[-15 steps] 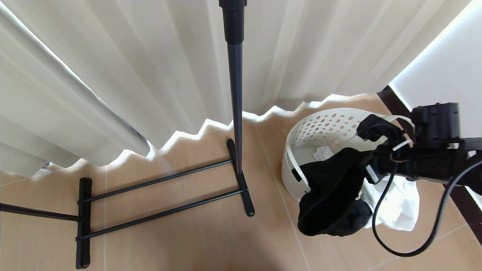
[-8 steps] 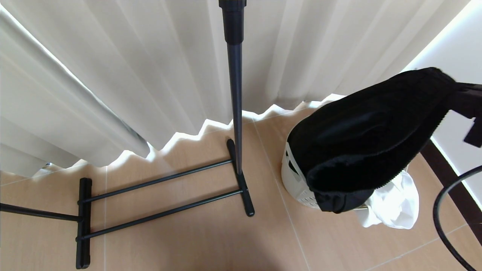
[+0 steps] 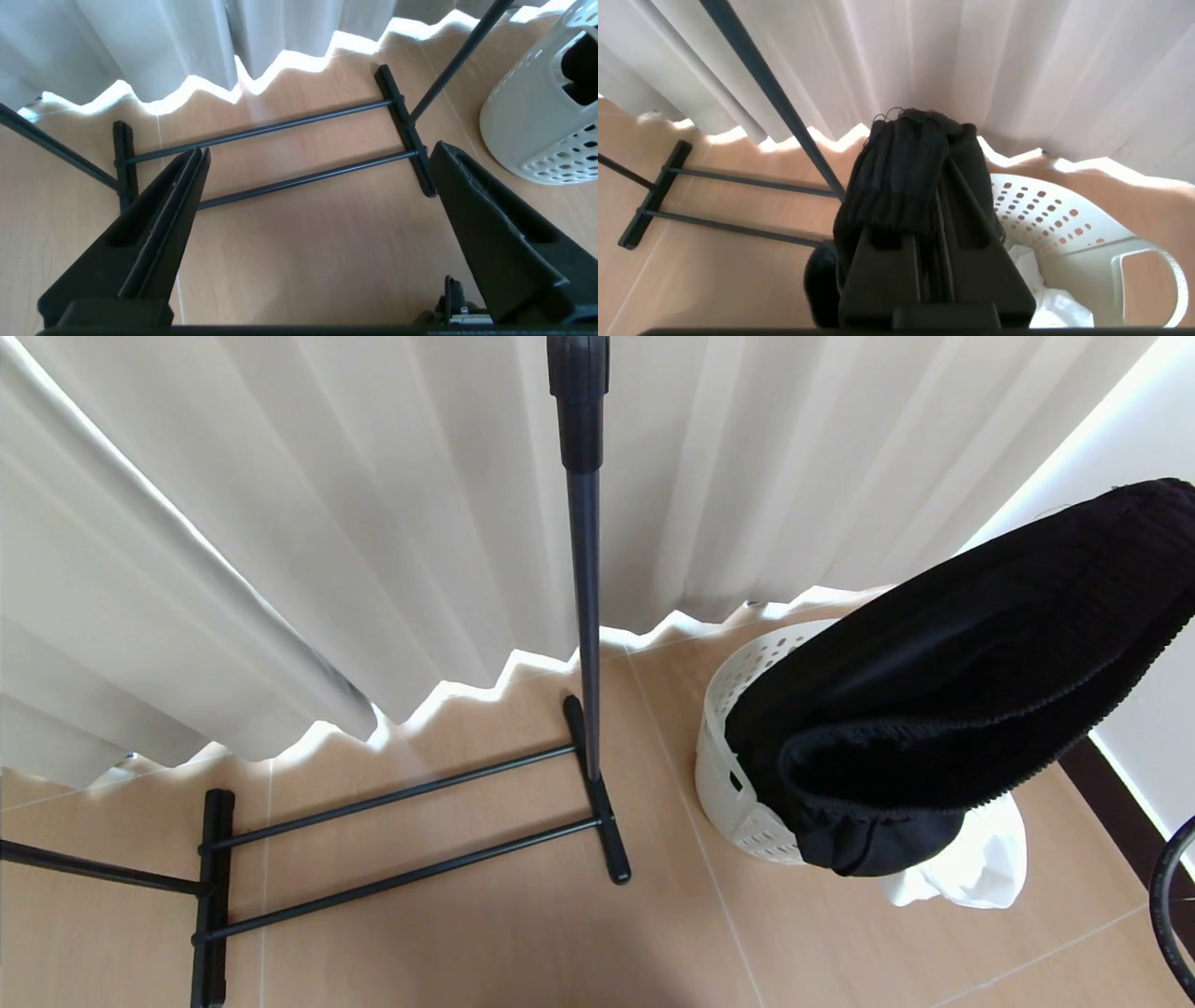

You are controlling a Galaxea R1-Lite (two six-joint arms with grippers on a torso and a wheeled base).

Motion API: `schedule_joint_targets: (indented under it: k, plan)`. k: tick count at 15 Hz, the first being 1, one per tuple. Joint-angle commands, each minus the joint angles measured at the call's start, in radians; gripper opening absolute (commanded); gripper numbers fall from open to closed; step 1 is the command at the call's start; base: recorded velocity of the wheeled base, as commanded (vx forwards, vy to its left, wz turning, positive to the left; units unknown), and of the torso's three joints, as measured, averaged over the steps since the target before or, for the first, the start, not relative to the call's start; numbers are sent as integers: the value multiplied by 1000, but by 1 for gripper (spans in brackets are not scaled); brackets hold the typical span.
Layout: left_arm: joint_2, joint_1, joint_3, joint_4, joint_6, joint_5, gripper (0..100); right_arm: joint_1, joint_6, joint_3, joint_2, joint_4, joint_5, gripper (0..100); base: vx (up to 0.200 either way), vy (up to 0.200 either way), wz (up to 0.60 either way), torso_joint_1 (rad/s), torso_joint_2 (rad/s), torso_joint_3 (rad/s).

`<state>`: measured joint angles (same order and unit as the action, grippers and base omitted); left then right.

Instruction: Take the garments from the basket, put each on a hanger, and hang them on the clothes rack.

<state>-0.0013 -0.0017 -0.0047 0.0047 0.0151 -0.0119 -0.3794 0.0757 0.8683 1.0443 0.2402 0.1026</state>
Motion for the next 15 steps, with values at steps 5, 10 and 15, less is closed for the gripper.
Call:
schedule_joint_targets:
  k: [5, 10, 15]
  plan:
    - [1, 0, 0, 0, 0, 0, 100, 2, -4, 3, 33, 1, 3, 0, 0, 0, 0, 1, 2, 201]
    - [1, 0, 0, 0, 0, 0, 100, 2, -4, 0, 45, 2, 2, 0, 0, 0, 0, 57, -308, -51]
    - [1, 0, 0, 0, 0, -2, 100, 2, -2, -3, 59, 1, 2, 0, 0, 0, 0, 122, -449, -137]
